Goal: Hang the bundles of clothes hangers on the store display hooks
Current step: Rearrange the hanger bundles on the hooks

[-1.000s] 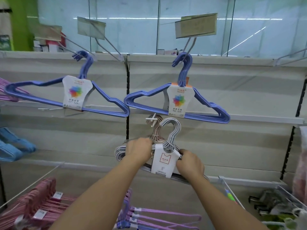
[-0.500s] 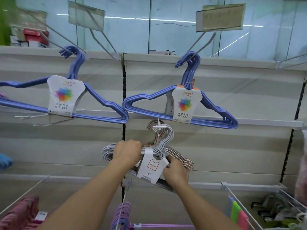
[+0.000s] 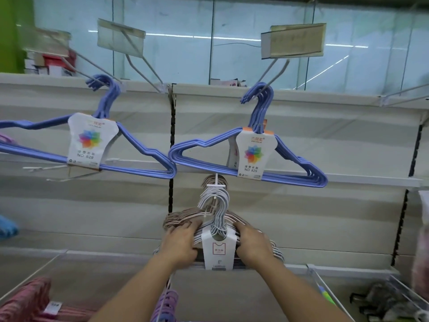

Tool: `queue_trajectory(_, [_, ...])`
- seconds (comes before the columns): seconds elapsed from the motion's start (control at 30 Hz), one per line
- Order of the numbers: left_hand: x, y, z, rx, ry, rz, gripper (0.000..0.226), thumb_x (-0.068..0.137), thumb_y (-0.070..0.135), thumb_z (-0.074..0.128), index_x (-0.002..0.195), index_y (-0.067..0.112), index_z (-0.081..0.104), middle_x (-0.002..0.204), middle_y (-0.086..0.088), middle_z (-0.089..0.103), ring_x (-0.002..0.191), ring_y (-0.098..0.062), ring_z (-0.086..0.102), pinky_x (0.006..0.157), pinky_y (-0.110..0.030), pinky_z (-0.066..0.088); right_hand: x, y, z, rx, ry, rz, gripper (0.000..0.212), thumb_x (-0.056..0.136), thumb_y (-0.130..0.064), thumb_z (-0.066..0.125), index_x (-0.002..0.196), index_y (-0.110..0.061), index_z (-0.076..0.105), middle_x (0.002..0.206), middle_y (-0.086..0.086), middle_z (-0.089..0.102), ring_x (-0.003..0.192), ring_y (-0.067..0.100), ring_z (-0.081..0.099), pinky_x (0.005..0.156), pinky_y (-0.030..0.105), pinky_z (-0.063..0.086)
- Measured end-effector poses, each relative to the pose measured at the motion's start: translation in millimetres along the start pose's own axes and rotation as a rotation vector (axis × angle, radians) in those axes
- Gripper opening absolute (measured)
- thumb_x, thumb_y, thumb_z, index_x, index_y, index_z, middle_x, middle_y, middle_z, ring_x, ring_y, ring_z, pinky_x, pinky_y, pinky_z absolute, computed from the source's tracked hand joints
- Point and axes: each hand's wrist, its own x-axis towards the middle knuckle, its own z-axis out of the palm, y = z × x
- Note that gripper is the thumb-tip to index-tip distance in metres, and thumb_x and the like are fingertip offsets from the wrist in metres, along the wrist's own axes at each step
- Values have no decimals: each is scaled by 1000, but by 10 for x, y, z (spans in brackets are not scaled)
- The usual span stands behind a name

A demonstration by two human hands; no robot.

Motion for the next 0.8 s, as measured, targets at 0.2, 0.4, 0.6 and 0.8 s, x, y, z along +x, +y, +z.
queue_trajectory(0.2, [-181, -144, -59, -147, 20, 48, 75, 81, 27, 55, 148, 30, 21, 151, 6, 33, 136, -14, 33, 109, -26, 28, 14, 68, -6, -15, -124, -63, 62, 82, -25, 57, 139, -28, 33, 135, 3, 54, 125, 26, 48, 106, 38, 36])
queue_trajectory(0.4, [-218, -97, -24, 11, 92, -17, 66, 92, 23, 41, 150, 30, 12, 155, 7, 22, 141, -13, 23, 117, -36, 15, 54, 123, 82, 46, -248, -100, 81, 79, -48, 60, 147, -33, 19, 152, -2, 31, 140, 21, 29, 116, 48, 16])
queue_trajectory(0.6, [-59, -82, -138, -593, 270, -146, 58, 77, -2, 48, 124, 31, 44, 133, 3, 54, 122, -20, 49, 103, -39, 40, 108, 47, -101, 639, 434, 40, 24, 84, -25, 50, 108, -25, 55, 108, -2, 57, 110, 22, 51, 94, 35, 39])
queue_trajectory(0.8, [293, 218, -761, -662, 808, -227, 31, 84, -4, 48, 104, 16, 59, 104, 2, 65, 95, -20, 60, 74, -27, 42, 531, 27, -850, 461, 1032, 152, 17, 89, -19, 54, 103, -12, 59, 102, 5, 61, 101, 27, 50, 83, 37, 32])
